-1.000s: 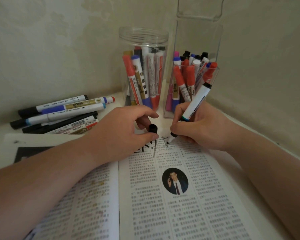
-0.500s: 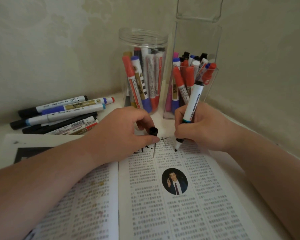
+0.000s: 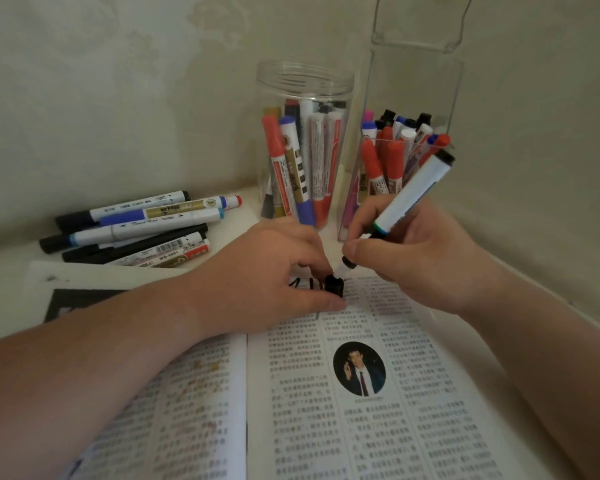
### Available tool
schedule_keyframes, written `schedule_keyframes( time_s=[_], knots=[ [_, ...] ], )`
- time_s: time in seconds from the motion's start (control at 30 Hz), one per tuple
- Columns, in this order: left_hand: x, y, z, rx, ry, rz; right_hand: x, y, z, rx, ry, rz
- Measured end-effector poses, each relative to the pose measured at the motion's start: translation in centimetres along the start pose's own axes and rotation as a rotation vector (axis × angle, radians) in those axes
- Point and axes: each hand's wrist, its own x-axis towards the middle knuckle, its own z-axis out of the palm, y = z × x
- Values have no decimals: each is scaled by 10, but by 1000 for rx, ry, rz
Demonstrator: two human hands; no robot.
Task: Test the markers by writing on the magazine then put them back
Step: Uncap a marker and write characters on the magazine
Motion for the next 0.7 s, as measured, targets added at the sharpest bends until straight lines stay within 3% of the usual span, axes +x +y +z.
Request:
schedule_keyframes(
  time_s=[0.17, 0.7],
  knots=[
    [1, 0, 0, 0, -40, -2, 5, 1, 3, -238, -160, 75],
    [0, -5, 5, -77, 27, 30, -3, -7, 12, -379, -178, 10]
  ],
)
